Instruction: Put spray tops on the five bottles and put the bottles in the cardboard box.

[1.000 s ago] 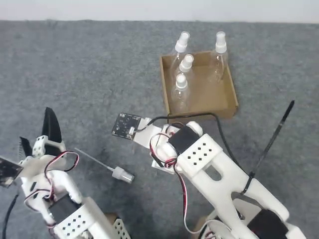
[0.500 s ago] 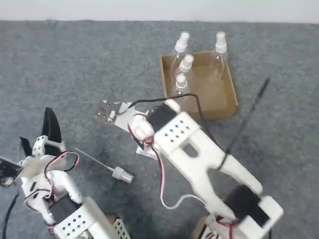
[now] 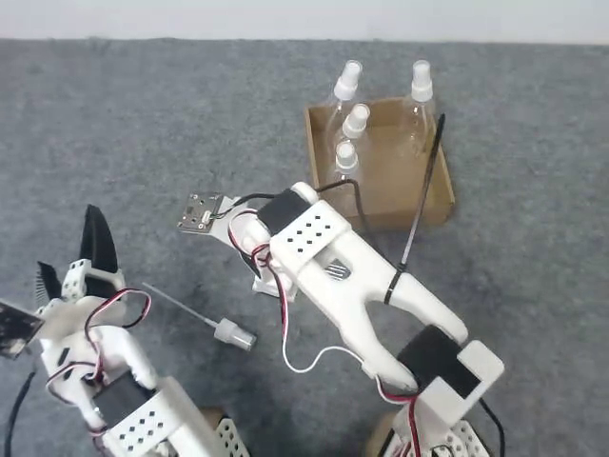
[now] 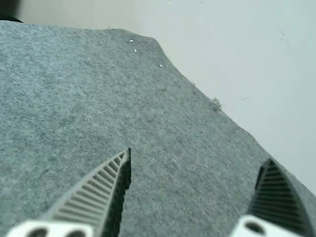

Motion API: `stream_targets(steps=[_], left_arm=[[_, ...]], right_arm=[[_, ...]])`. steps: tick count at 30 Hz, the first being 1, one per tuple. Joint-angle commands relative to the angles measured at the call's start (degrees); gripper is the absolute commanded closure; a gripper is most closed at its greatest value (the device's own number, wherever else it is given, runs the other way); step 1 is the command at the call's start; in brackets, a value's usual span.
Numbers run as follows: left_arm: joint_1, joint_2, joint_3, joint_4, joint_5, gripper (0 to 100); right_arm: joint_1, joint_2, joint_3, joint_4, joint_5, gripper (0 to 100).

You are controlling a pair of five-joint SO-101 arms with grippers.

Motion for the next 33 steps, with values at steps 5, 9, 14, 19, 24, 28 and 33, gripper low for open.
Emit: stream_targets(steps=[5,9,14,19,24,28,33], left_arm=[[0.0,0.3,-0.5,-1.9,0.7,62],[0.0,0.3,-0.5,-1.9,0.7,62],[0.0,0.3,-0.5,-2.0,0.7,62],[0.0,0.3,-0.5,-2.2,0.7,62],[0.0,0.4,-0.5,-1.2,0.4,62],[0.0,0.4,-0.5,2.5,0.3,62],[0.0,0.4,-0.5,3.4,0.4,62]], right_arm=[[-1.3,2.6,-3.7,-4.2,-0.6,68.1],[-1.3,3.1,-3.7,-4.2,-0.6,68.1],[-1.3,3.1,-3.4,-4.1,-0.7,68.1],[-1.0,3.1,-3.4,-3.9,-0.4,68.1],[-1.1,3.2,-3.4,-4.1,-0.3,68.0],[-1.2,3.2,-3.4,-4.2,3.3,68.0],[-1.0,3.3,-3.3,-6.5,4.1,68.0]])
